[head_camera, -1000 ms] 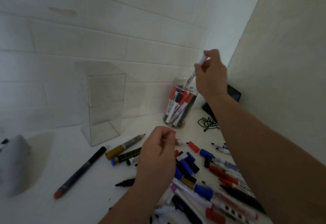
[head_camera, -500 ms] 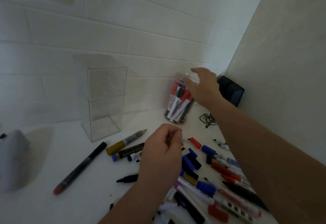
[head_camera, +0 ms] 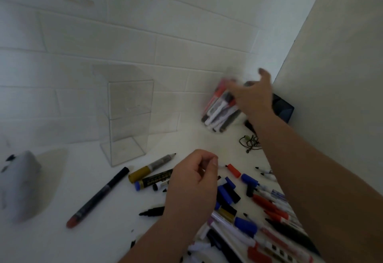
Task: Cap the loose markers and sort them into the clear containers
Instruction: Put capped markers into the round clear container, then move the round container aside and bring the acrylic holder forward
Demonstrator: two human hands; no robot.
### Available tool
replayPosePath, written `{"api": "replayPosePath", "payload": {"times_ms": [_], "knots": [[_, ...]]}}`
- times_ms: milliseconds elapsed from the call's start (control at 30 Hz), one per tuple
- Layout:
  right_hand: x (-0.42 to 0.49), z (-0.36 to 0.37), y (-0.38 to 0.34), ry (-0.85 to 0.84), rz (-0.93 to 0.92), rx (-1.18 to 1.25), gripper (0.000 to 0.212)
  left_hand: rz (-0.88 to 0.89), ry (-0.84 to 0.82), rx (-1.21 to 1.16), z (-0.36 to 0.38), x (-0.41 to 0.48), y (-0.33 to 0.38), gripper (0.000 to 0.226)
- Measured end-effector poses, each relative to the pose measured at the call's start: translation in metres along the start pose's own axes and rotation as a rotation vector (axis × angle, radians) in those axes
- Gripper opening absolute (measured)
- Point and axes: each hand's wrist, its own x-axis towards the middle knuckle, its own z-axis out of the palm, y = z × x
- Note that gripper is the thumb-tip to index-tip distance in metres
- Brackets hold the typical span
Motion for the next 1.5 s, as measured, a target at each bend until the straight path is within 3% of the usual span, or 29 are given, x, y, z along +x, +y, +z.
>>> {"api": "replayPosePath", "payload": {"times_ms": [267, 367, 400, 500, 600, 767, 900, 1000, 1067, 1133, 1167, 1233, 1300, 1367, 1500], "knots": [[-0.023, -0.03, -0.01, 0.007, -0.002, 0.011, 0.112, 0.037, 0.049, 0.014, -0.003, 0.003, 0.002, 0.017], [-0.044, -0.036, -0.022, -0.036, 0.027, 0.134, 0.111, 0.042, 0.081, 0.057, -0.003, 0.004, 0.003, 0.008], [-0.054, -0.037, -0.029, -0.061, 0.012, 0.141, 0.111, 0.033, 0.098, 0.085, -0.003, 0.004, 0.003, 0.016], [-0.087, -0.039, -0.048, -0.19, -0.056, 0.13, 0.107, 0.012, 0.129, 0.154, -0.003, 0.009, -0.001, 0.072], [-0.118, -0.036, -0.057, -0.273, -0.048, 0.255, 0.114, -0.007, 0.133, 0.136, -0.007, 0.013, -0.002, 0.1], [-0.138, -0.023, -0.05, -0.355, 0.025, 0.409, 0.128, 0.053, 0.182, 0.105, -0.02, 0.02, 0.001, 0.095], [-0.148, -0.01, -0.057, -0.415, -0.017, 0.388, 0.089, 0.058, 0.18, 0.085, -0.034, 0.025, 0.014, 0.105], [-0.158, -0.004, -0.073, -0.515, -0.096, 0.377, 0.08, 0.067, 0.234, 0.123, -0.06, 0.014, 0.021, 0.095], [-0.163, 0.003, -0.083, -0.63, -0.094, 0.49, 0.059, 0.067, 0.282, 0.113, -0.087, 0.0, 0.027, 0.087], [-0.165, 0.02, -0.091, -0.573, 0.027, 0.666, 0.037, 0.073, 0.369, 0.092, -0.117, -0.013, 0.03, 0.087], [-0.165, 0.032, -0.091, -0.482, 0.069, 0.67, 0.04, 0.076, 0.419, 0.083, -0.131, -0.018, 0.031, 0.086], [-0.171, 0.059, -0.088, -0.348, 0.053, 0.437, 0.066, 0.083, 0.502, 0.088, -0.156, -0.022, 0.032, 0.084], [-0.186, 0.088, -0.084, -0.391, 0.037, 0.23, 0.107, 0.079, 0.561, 0.108, -0.18, -0.021, 0.031, 0.086], [-0.201, 0.115, -0.085, -0.459, 0.038, 0.199, 0.132, 0.062, 0.589, 0.123, -0.2, -0.013, 0.024, 0.09], [-0.207, 0.158, -0.091, -0.312, 0.076, 0.228, 0.143, -0.001, 0.568, 0.1, -0.222, 0.004, 0.005, 0.096]]}}
